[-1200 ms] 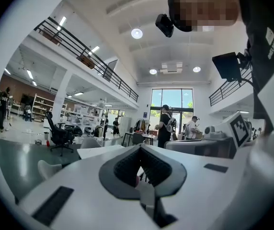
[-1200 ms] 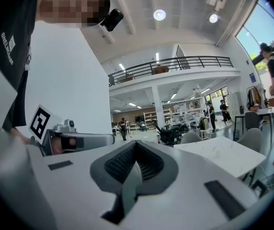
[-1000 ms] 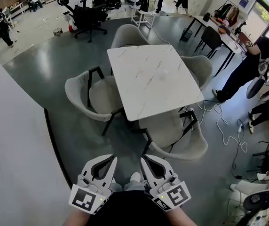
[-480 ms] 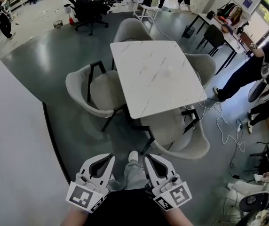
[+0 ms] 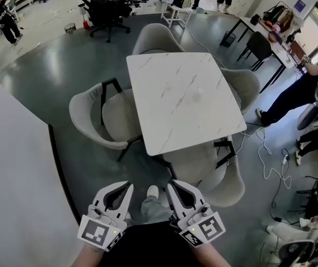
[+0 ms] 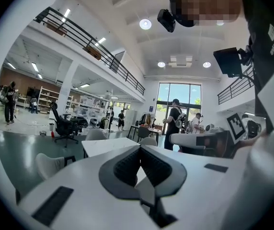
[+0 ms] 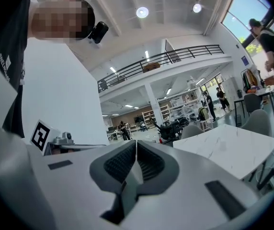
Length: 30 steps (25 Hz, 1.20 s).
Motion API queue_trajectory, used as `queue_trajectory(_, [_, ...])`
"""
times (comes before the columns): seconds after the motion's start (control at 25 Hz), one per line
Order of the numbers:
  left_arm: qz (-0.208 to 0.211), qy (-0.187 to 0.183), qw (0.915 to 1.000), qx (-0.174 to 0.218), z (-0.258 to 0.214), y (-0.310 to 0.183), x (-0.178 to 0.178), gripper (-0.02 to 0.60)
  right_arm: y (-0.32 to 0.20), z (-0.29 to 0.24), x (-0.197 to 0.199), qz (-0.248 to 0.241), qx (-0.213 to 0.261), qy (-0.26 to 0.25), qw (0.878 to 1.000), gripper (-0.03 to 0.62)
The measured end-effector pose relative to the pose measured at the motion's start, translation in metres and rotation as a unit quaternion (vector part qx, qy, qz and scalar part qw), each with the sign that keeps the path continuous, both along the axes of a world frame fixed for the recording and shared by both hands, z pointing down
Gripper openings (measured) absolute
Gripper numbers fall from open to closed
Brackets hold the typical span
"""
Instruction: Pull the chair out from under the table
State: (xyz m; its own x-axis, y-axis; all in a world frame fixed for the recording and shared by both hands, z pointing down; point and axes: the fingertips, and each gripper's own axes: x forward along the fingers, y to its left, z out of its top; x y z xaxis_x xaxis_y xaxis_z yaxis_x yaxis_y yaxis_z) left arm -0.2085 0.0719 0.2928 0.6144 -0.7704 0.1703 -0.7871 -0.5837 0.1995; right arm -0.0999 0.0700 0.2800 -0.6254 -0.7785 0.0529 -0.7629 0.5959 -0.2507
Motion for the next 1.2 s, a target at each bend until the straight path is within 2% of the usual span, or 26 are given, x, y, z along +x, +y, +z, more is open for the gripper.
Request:
queue_trajectory(0.4, [-0.007, -0.039, 0.9991, -0.013, 0.01, -0.072, 0.057, 0.005, -0.075, 0.015, 0.063, -0.03, -0.01, -0.018, 0.999, 0.015])
queue_trajectory(0.48, [-0.012, -0.049, 0.9987, -0.01, 0.015, -0.081, 0.064, 0.005, -0.084, 0.026, 0.072, -0.036, -0.022, -0.01, 0.999, 0.015])
queue_trajectory(0.72, [-0.014, -0.067, 0.9968, -0.041, 0.041, -0.098, 0.069, 0.005, -0.106, 0.078, 0.083, -0.059, -0.087, 0.017, 0.994, 0.017])
queue_trajectory(0.92, [0.003, -0.067, 0.9951, -0.073, 0.06, -0.104, 0.067, 0.005, -0.109, 0.137, 0.085, -0.077, -0.161, 0.053, 0.982, 0.023])
queue_trajectory(1.04, [0.016, -0.064, 0.9933, -0.095, 0.069, -0.102, 0.067, 0.005, -0.103, 0.181, 0.088, -0.091, -0.206, 0.081, 0.971, 0.045])
queue_trajectory(1.2, [0.011, -0.059, 0.9922, -0.11, 0.08, -0.101, 0.06, 0.005, -0.095, 0.239, 0.092, -0.109, -0.259, 0.117, 0.953, 0.081])
